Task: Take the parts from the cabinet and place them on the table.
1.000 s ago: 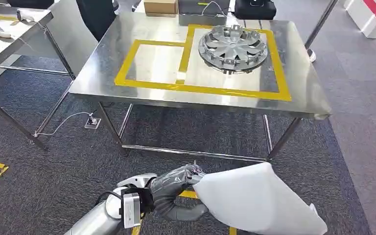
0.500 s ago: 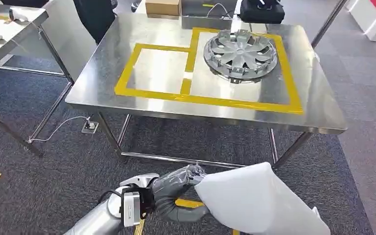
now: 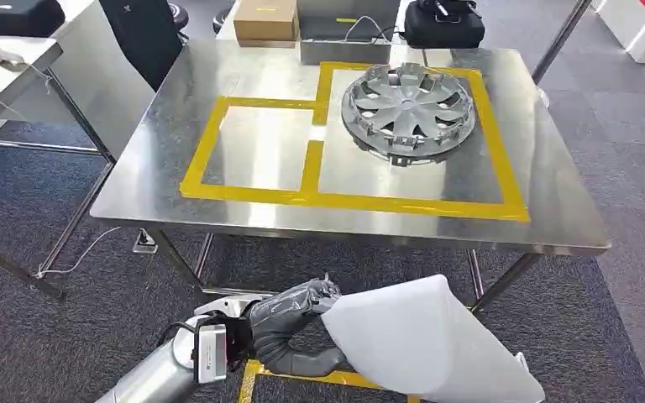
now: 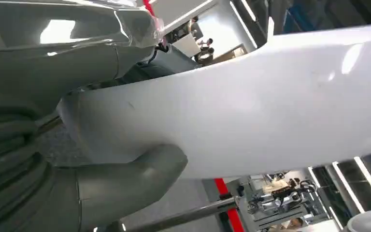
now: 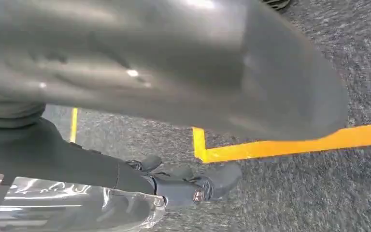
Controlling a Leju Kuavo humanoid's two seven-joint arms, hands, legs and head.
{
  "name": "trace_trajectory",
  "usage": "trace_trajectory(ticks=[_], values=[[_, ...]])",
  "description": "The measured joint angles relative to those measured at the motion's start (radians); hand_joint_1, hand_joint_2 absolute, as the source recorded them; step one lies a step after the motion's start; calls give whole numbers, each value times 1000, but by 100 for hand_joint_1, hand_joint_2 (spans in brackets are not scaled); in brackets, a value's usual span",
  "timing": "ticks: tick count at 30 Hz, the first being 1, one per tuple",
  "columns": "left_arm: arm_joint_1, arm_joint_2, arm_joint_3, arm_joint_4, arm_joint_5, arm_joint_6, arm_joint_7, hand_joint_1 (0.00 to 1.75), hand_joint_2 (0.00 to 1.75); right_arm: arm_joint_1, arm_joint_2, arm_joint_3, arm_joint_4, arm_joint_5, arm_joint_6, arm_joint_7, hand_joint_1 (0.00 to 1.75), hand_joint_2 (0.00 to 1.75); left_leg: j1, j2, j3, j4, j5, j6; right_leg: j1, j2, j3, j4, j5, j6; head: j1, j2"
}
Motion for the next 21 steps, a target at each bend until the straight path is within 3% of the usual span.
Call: trace_trajectory(ticks=[2,4,5,7,8,9,10,11,12,13,14,16,17,19,20,21], values=[[-6,-3,0,-5,2,0,0,175,175,-2,1,0,0,0,0,0,0,0,5,-1,26,-9,-12,18,1,0,10,21,25,18,1,0],[-6,-4,0,-7,2,0,0,175,175,-6,2,0,0,0,0,0,0,0,10,5,60,-28,-29,32,0,-19,-66,151,55,19,6,0],[-6,-5,0,-7,1,0,0,175,175,-7,1,0,0,-1,0,0,0,0,10,6,73,-31,-39,34,0,-20,-125,226,45,23,9,0],[-4,-5,-2,-7,1,-4,6,175,175,-3,1,0,0,-6,0,4,0,0,10,9,102,-32,-66,35,0,-20,-218,316,-37,26,9,0],[-3,-6,-4,-7,1,-6,12,175,175,-1,2,0,0,-10,0,6,0,0,10,9,119,-32,-80,34,0,-21,-246,319,-70,29,9,0],[-3,-6,-5,-7,1,-8,17,175,175,1,2,-1,0,-12,0,6,0,0,10,11,139,-32,-95,33,0,-22,-261,294,-79,28,9,0],[-3,-6,-6,-8,2,-10,23,175,175,2,2,-1,0,-13,-1,6,0,0,11,13,161,-32,-112,30,0,-25,-263,244,-69,28,9,0],[-3,-8,-8,-9,2,-14,27,175,175,2,1,-1,0,-14,-1,6,0,0,12,17,184,-32,-130,26,0,-31,-256,177,-21,27,9,0],[-4,-10,-9,-10,2,-16,32,175,175,4,2,-1,0,-15,-2,6,0,0,13,21,198,-33,-147,20,-1,-49,-250,106,69,28,10,0],[-4,-11,-10,-9,2,-18,38,175,175,6,6,-1,1,-14,-1,6,0,0,6,21,224,-27,-167,13,-1,-77,-251,66,190,27,11,0],[-4,-13,-10,-11,2,-18,45,175,175,2,6,-1,1,-14,-2,7,0,0,3,22,221,-36,-180,4,4,-76,-243,68,176,9,10,0],[-11,-21,-11,-19,3,-19,51,175,175,1,12,-1,1,-11,0,5,0,0,4,28,250,-41,-182,-9,5,-60,-230,66,167,-4,9,0],[-18,-26,-10,-23,3,-19,51,175,175,-1,12,-1,1,-11,0,5,0,0,4,27,239,-20,-164,-14,4,-53,-218,67,160,-12,6,0],[-23,-28,-10,-26,3,-21,54,175,175,-4,11,-1,0,-10,0,4,0,0,6,16,151,119,-109,-19,0,-46,-194,53,145,-26,4,0],[-23,-27,-10,-26,3,-21,54,175,175,-4,11,-1,0,-10,0,4,0,0,6,12,99,185,-116,-21,-1,-42,-181,49,136,-31,4,0],[-23,-26,-10,-26,3,-21,54,175,175,-4,11,-1,0,-10,0,4,0,0,6,9,50,235,-148,-23,0,-38,-168,46,127,-33,2,0]])
